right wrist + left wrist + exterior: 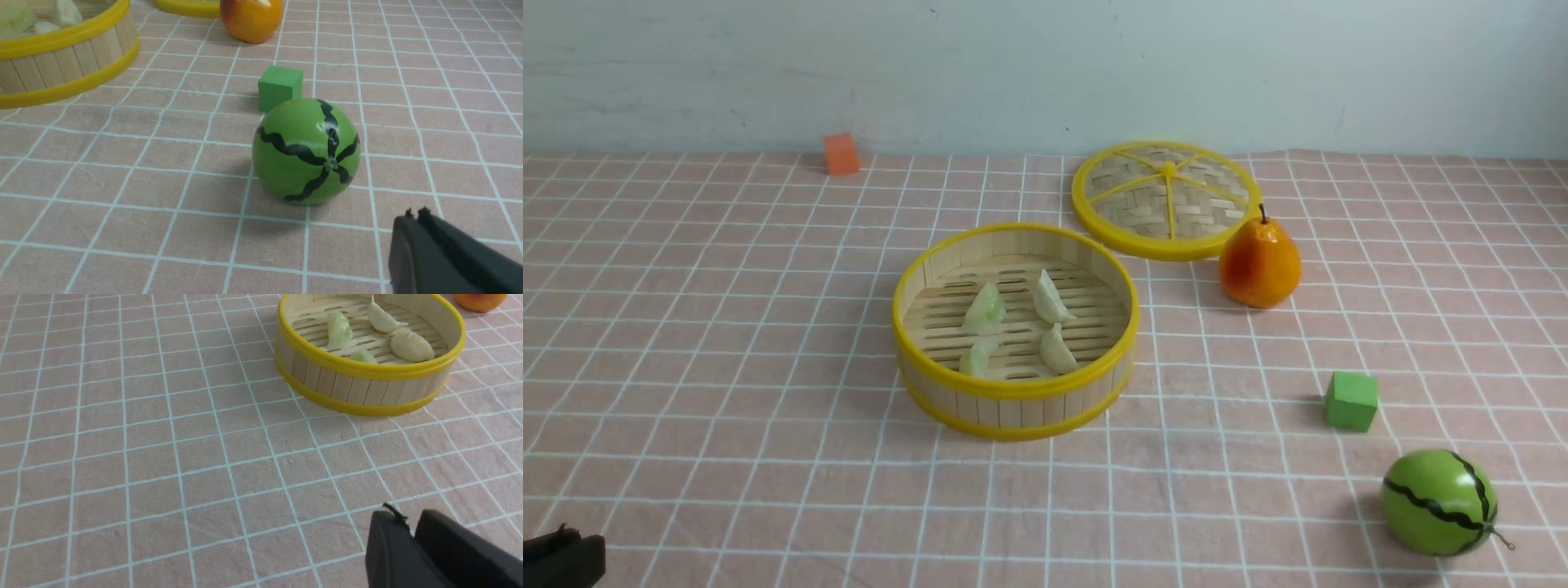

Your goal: Put the dumplings into the steamer on the table with the pink tablecloth.

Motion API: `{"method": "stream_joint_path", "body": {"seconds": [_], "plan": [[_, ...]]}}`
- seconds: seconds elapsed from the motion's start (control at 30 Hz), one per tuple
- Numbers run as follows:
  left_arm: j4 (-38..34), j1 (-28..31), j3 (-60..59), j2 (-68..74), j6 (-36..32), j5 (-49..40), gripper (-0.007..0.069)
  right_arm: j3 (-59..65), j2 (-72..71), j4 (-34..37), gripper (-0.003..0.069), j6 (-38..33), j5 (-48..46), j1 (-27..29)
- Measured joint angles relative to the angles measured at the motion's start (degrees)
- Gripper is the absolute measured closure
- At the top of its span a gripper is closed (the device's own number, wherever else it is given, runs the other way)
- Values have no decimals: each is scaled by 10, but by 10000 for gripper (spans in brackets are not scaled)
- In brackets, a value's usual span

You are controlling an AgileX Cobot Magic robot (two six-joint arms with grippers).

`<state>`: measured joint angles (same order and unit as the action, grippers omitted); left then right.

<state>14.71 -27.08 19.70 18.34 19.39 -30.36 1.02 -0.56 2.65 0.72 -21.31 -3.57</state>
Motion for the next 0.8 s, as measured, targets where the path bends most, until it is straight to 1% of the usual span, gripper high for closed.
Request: {"method": "stream_joint_path", "body": {"seconds": [0.8], "plan": [[0,0,0,0,0,0,512,-2,0,-5,634,0,-7,0]]}}
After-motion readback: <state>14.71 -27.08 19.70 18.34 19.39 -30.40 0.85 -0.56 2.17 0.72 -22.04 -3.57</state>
